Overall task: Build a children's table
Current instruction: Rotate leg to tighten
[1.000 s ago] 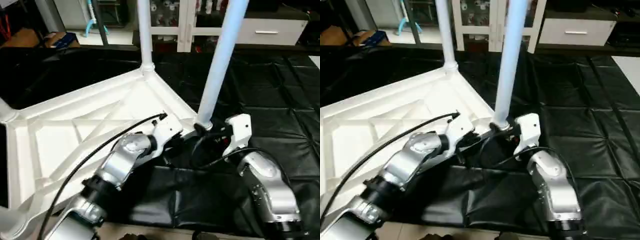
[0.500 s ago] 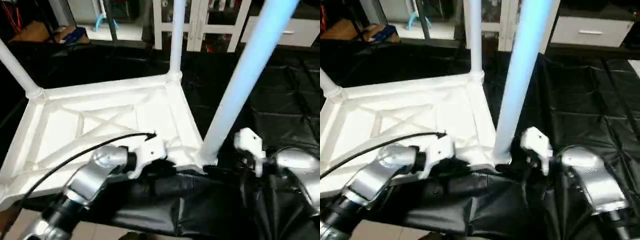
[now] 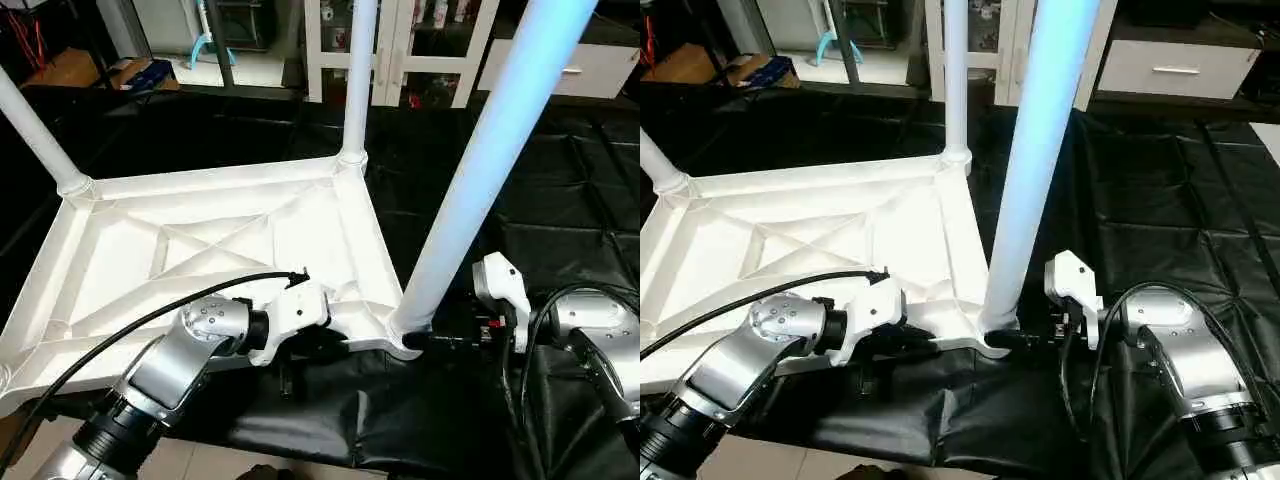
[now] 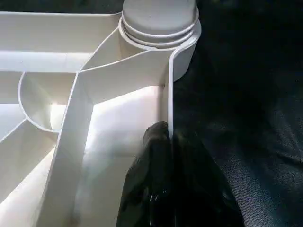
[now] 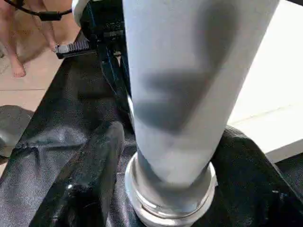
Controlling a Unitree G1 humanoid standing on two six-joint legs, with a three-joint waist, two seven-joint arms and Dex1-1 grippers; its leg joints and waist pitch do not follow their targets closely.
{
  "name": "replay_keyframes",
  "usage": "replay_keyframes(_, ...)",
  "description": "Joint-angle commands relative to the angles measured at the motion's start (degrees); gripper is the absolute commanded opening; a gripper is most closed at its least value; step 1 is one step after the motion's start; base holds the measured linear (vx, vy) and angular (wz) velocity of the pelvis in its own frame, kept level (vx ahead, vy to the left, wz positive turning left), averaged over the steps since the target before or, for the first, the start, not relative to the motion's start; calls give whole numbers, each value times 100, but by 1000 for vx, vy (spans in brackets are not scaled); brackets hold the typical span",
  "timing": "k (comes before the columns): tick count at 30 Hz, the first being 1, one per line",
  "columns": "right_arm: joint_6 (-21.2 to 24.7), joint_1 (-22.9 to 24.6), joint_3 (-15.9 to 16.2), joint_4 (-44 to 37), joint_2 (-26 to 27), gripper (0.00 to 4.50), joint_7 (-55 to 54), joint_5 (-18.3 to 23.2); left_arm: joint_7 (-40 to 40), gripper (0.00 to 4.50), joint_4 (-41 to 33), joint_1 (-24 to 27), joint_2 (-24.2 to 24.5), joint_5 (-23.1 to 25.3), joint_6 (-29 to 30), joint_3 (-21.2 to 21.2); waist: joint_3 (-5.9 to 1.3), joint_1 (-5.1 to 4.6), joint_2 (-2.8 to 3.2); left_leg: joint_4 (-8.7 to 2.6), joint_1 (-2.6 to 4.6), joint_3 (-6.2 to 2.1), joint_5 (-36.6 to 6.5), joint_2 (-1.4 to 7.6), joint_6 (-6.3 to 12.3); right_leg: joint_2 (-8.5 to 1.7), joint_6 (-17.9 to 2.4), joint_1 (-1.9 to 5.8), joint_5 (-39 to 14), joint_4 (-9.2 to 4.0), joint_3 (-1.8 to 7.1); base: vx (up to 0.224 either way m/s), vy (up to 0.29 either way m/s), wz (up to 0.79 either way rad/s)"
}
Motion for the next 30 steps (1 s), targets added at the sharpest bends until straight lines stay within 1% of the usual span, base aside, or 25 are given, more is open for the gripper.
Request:
replay_keyframes(1,88,-37,-23,-5,18,262,206,144,-121,0,100,173,90,72,161,-244,-396,-4,-128,-444,156,-269,-914,521,680,-312,-1582,194,-925,-287,140,0,0,0)
replay_keyframes(2,89,-37,-24,-5,17,252,208,146,-122,0,100,173,90,72,161,-244,-394,-5,-131,-445,152,-270,-924,521,684,-312,-1585,198,-940,-290,139,0,0,0)
replay_keyframes(5,105,-39,-36,14,4,243,222,201,-130,0,76,177,114,72,187,-244,-391,-2,-128,-446,157,-269,-995,520,650,-307,-1580,193,-1022,-294,137,0,0,0)
replay_keyframes(6,117,-38,-41,14,10,220,220,215,-133,0,71,177,117,72,192,-246,-389,0,-130,-447,157,-270,-1018,520,642,-309,-1578,192,-1051,-298,137,0,0,0)
replay_keyframes(7,133,-32,-47,8,17,215,216,232,-135,0,64,181,121,71,195,-246,-385,1,-119,-450,160,-273,-1054,521,616,-308,-1568,188,-1100,-302,138,0,0,0)
replay_keyframes(9,170,-25,-72,9,48,207,185,276,-133,0,60,181,122,70,198,-245,-385,-4,-126,-452,158,-274,-1074,520,592,-305,-1561,189,-1111,-301,138,0,0,0)
replay_keyframes(11,271,-23,-135,7,132,194,103,371,-124,0,69,174,108,73,200,-237,-381,-9,-125,-453,153,-274,-1077,516,588,-299,-1560,188,-1098,-297,139,0,0,0)
replay_keyframes(12,424,-21,-194,5,222,192,35,492,-75,0,99,154,78,91,207,-227,-376,-7,-117,-455,155,-275,-1088,518,584,-302,-1559,186,-1108,-300,140,0,0,0)
replay_keyframes(13,424,-21,-194,5,222,192,35,492,-75,0,99,154,78,91,207,-227,-380,-11,-122,-451,155,-272,-1085,514,586,-299,-1560,188,-1101,-300,141,0,0,0)
replay_keyframes(14,515,-10,-230,13,294,192,-10,581,12,0,163,118,25,126,197,-214,-380,-7,-121,-454,155,-276,-1093,517,574,-302,-1557,186,-1122,-299,138,0,0,0)
replay_keyframes(16,656,1,-307,43,489,192,-242,709,275,0,348,0,-145,192,197,-155,-357,-15,-128,-459,152,-268,-1169,510,554,-303,-1534,174,-1253,-322,149,0,0,0)
replay_keyframes(17,714,-13,-350,80,663,192,-579,682,529,0,517,-126,-298,269,208,-103,-338,-24,-129,-469,167,-270,-1314,504,459,-300,-1478,142,-1539,-359,152,0,0,0)
replay_keyframes(18,731,-26,-363,99,743,192,-765,640,649,0,594,-189,-367,308,218,-79,-335,-28,-129,-477,172,-271,-1392,502,404,-299,-1441,137,-1671,-371,154,0,0,0)
replay_keyframes(19,729,-34,-357,129,833,192,-978,555,891,0,708,-306,-497,383,295,-32,-334,-30,-127,-489,178,-288,-1515,498,298,-306,-1357,141,-1889,-389,149,0,0,0)
replay_keyframes(20,725,-43,-355,182,935,192,-1254,429,1158,0,839,-441,-651,457,384,21,-327,-41,-129,-494,176,-283,-1551,496,244,-299,-1319,130,-1957,-394,151,0,0,0)
replay_keyframes(21,737,-45,-369,211,1008,192,-1417,335,1330,0,922,-527,-752,503,446,56,-324,-44,-130,-497,198,-286,-1684,489,148,-296,-1235,103,-2174,-421,152,0,0,0)
replay_keyframes(22,742,-59,-398,293,1134,192,-1762,161,1601,0,1067,-653,-910,571,474,108,-326,-44,-134,-498,201,-290,-1723,484,105,-303,-1204,104,-2244,-424,150,0,0,0)
replay_keyframes(23,749,-71,-424,355,1230,192,-2039,22,1790,0,1172,-738,-1023,614,476,145,-316,-70,-132,-519,165,-312,-1791,477,17,-294,-1111,103,-2328,-429,141,0,0,0)
replay_keyframes(24,769,-79,-447,408,1360,192,-2474,-194,2039,0,1311,-836,-1182,649,459,202,-314,-71,-114,-522,167,-315,-1822,474,-26,-286,-1075,92,-2345,-430,137,0,0,0)
replay_keyframes(25,789,-85,-463,443,1462,191,-2814,-363,2228,0,1419,-911,-1305,675,445,250,-321,-95,-122,-528,156,-328,-1885,463,-69,-293,-1046,109,-2332,-429,131,0,0,0)
replay_keyframes(26,795,-80,-454,448,1614,191,-3372,-675,2462,0,1555,-997,-1470,693,424,303,-308,-108,-87,-533,150,-328,-1932,459,-82,-289,-1027,101,-2337,-433,128,0,0,0)
replay_keyframes(27,817,-76,-457,452,1750,191,-3863,-926,2647,0,1671,-1059,-1603,727,392,336,-302,-156,-118,-533,151,-319,-2040,441,-121,-276,-977,79,-2420,-462,122,0,0,0)
replay_keyframes(28,897,-68,-498,443,1948,191,-4491,-1161,2885,0,1827,-1128,-1765,773,318,378,-305,-170,-113,-531,153,-325,-2045,442,-145,-285,-956,67,-2447,-468,129,0,0,0)
replay_keyframes(29,911,-66,-507,439,1984,191,-4586,-1189,2917,0,1852,-1138,-1789,781,308,383,-311,-203,-111,-537,160,-336,-2115,432,-151,-279,-879,60,-2540,-491,120,0,0,0)
replay_keyframes(30,973,-56,-553,413,2156,190,-5022,-1304,3055,0,1971,-1184,-1899,822,263,403,-298,-225,-126,-543,145,-333,-2127,433,-139,-274,-846,55,-2572,-506,125,0,0,0)
